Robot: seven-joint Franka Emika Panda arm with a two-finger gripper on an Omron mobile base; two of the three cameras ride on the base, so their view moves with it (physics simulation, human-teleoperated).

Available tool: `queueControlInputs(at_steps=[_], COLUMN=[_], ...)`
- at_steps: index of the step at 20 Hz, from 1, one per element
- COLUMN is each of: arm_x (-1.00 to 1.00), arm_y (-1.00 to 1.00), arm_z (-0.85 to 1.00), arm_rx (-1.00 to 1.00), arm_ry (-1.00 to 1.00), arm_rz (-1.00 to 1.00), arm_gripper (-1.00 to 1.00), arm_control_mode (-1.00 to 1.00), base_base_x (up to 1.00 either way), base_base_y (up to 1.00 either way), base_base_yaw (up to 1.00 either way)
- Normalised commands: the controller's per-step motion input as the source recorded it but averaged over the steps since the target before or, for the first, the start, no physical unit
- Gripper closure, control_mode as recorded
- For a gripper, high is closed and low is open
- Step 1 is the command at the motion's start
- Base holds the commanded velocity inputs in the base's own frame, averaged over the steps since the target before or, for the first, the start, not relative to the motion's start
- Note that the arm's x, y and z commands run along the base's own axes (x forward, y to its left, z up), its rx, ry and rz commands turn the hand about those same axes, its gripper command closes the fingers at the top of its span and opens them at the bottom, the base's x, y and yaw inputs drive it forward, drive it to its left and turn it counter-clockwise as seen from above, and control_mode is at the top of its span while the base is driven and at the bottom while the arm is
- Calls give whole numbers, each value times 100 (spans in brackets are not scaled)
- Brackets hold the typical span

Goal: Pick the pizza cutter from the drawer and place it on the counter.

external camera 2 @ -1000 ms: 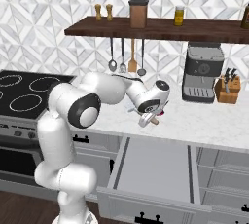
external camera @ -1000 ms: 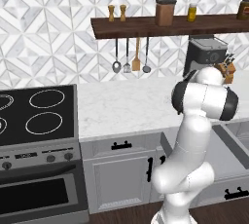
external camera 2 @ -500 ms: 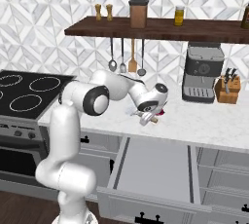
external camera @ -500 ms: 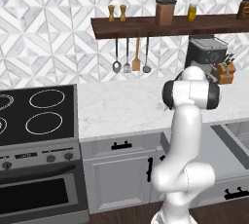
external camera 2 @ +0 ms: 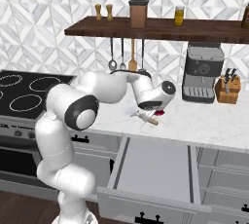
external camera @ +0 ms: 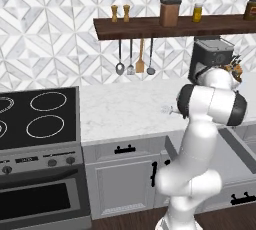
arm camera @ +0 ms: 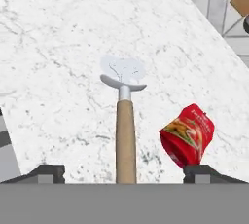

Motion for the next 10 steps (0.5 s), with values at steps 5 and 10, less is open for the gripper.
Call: queueControlInputs(at_steps=[5, 10], arm_x=[-100, -96], arm_y=[28, 31], arm_z=[96, 100], arm_rx=[-5, -6], arm_ry=[-29, -27], arm_rz=[5, 6], arm_gripper=[-100, -100], arm_control_mode=[-100, -100], base_base_x=[0, 0], base_base_y=[0, 0], base_base_yaw=[0, 0])
